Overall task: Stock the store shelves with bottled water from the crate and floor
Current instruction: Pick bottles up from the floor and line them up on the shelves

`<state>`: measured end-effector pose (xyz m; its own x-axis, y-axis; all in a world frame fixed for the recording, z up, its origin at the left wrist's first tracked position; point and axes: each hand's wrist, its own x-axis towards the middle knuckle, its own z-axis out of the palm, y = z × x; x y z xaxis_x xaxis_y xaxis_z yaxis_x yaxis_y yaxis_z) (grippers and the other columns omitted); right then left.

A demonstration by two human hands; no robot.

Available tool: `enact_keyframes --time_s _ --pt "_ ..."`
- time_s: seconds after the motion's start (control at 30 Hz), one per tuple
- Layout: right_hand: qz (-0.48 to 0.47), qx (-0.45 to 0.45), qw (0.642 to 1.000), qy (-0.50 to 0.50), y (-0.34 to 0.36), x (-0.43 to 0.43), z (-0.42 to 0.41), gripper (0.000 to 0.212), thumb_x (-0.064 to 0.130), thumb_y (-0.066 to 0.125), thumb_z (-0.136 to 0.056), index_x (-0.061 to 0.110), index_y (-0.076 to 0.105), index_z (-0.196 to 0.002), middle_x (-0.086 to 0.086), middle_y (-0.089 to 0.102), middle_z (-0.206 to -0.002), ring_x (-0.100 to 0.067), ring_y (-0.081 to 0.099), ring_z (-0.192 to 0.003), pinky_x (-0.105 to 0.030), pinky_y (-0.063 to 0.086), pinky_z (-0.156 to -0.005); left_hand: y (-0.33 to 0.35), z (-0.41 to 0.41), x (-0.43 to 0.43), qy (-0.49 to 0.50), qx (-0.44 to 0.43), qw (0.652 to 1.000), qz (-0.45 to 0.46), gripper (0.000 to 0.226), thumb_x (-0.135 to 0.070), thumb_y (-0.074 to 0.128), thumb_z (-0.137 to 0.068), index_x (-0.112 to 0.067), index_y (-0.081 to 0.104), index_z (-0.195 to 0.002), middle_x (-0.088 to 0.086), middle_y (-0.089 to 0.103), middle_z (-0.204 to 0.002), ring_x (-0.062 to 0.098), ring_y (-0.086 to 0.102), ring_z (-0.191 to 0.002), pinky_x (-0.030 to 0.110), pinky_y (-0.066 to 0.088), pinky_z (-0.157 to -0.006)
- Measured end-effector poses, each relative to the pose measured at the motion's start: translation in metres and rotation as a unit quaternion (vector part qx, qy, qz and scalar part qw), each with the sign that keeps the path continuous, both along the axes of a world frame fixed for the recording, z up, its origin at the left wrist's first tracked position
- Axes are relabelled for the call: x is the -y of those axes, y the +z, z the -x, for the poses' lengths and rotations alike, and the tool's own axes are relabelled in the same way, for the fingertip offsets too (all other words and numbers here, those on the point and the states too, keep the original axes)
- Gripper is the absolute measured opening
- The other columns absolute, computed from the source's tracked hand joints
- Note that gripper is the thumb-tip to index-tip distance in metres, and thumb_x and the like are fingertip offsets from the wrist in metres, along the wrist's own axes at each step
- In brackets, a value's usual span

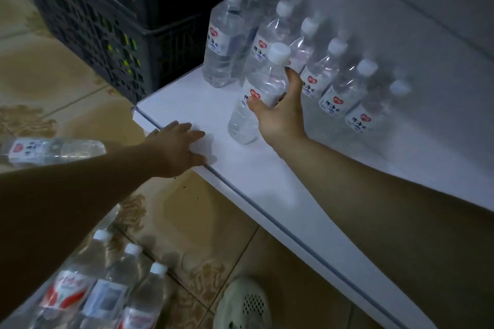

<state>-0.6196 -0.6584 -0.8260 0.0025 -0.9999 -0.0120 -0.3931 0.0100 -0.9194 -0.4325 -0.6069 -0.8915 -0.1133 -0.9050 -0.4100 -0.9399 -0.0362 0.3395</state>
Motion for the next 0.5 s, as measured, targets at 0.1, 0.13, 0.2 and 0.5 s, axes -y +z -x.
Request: enact_keyframes --time_s 0.1,0.13,0.2,0.5 --pt "0.018 -0.014 1.0 0.006 -0.015 0.03 -0.006 0.081 0.018 0.07 -0.088 0.03 0.018 -0.149 0.002 0.048 -0.137 -0.012 0.05 -0.118 -0.027 0.041 -0.098 -0.027 0.004 0.02 -0.021 0.06 0.998 0.024 0.073 -0.07 0.035 -0.088 -0.041 0.01 -0.15 0.0 -0.003 -0.162 0.025 -0.007 -0.148 0.055 0.003 -0.116" --pt "0.025 -0.017 0.999 0.011 -0.018 0.038 -0.008 0.081 0.018 0.069 -0.089 0.03 0.017 -0.149 0.003 0.047 -0.139 -0.012 0.049 -0.119 -0.026 0.04 -0.097 -0.032 0.005 0.024 -0.033 0.083 0.996 0.031 0.073 -0.071 0.031 -0.088 -0.042 0.006 -0.15 0.001 -0.009 -0.161 0.026 -0.013 -0.147 0.057 -0.001 -0.115" --pt "0.04 -0.023 0.999 0.015 -0.021 0.053 -0.012 0.081 0.018 0.069 -0.089 0.03 0.015 -0.15 0.002 0.046 -0.142 -0.013 0.049 -0.123 -0.025 0.039 -0.096 -0.04 0.005 0.03 -0.049 0.111 0.992 0.044 0.075 -0.074 0.022 -0.087 -0.043 -0.005 -0.15 0.002 -0.02 -0.159 0.026 -0.022 -0.145 0.058 -0.009 -0.114" --pt "0.096 -0.079 0.992 -0.035 -0.027 0.101 -0.042 0.086 0.017 0.073 -0.085 0.025 0.02 -0.152 -0.011 0.031 -0.145 -0.023 0.042 -0.13 -0.025 0.035 -0.101 -0.052 0.0 0.03 -0.06 0.106 0.991 0.058 0.077 -0.077 0.013 -0.083 -0.046 -0.016 -0.147 0.001 -0.029 -0.156 0.024 -0.029 -0.143 0.055 -0.018 -0.113"
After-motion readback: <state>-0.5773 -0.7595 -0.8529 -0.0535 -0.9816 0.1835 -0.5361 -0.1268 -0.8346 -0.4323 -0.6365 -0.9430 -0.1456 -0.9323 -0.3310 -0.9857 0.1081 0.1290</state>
